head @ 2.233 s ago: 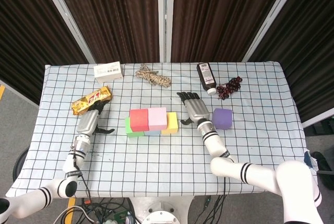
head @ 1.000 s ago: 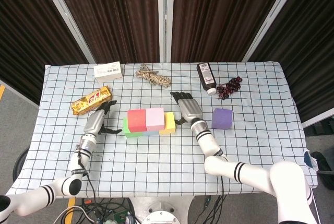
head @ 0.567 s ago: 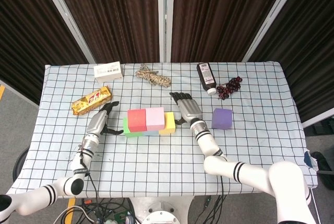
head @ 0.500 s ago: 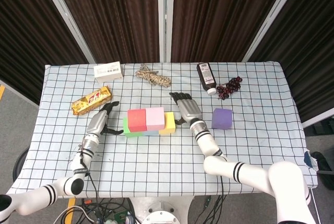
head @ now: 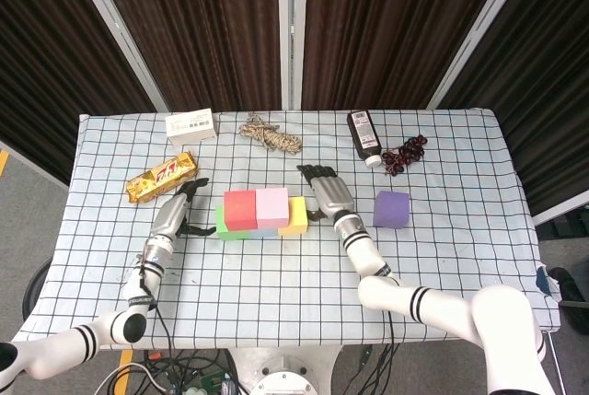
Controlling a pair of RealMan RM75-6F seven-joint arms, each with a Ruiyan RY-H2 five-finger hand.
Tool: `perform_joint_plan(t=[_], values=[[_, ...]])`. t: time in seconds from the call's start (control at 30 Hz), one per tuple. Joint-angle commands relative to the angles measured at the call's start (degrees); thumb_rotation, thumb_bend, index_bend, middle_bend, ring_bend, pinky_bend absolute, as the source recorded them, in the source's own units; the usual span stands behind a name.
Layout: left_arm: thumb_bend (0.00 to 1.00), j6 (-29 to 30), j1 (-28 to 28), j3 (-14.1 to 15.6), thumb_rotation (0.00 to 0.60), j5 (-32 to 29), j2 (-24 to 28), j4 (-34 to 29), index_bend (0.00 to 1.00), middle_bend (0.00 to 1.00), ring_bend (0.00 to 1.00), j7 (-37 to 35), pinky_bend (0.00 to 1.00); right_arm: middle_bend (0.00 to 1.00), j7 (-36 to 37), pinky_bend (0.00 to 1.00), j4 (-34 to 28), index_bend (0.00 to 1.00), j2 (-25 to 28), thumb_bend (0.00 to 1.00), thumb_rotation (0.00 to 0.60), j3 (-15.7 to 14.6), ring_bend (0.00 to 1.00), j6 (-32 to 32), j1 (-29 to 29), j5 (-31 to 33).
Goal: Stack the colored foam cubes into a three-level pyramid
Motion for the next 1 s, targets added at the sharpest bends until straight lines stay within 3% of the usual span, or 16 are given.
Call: perform_joint_plan(t=[0.03,0.5,0.8,1.0], values=[[0.0,0.0,0.0,0.1,0.6,-0.1,0.0,0.1,0.1,0.11,0.0,0.1,0.1,0.05,-0.1,0.0,-0.2,0.0,0.3,0.15,0.6,0.0,0.0,0.1,-0.1,0.0],[0.0,0.6,0.5,0.6,0.6,0.1,1.2,0.3,0.1,0.11,0.0,0.7,0.1,0.05,-2.0,0.0,-4.6,0.0,4.5,0.15,0.6,-0.4,0.0,2.4,-1.5,0.2],[0.0,4.2,3.7,1.8,0.6,0.4,7.5,-2.5,0.1,0.1,0.0,4.0,0.1,0.05,-4.7,0.0,-17.6,0.0,16.1,0.15,0.6,-0.9,0.0,5.7,-4.4,0.6],[0.0,9.0,6.9,2.1,0.6,0.9,12.7,-6.6,0.1,0.09,0.0,6.0,0.1,0.08,-4.9,0.0,-28.0,0.0,24.7,0.15,0.6,0.7,0.0,9.1,-6.1,0.7]])
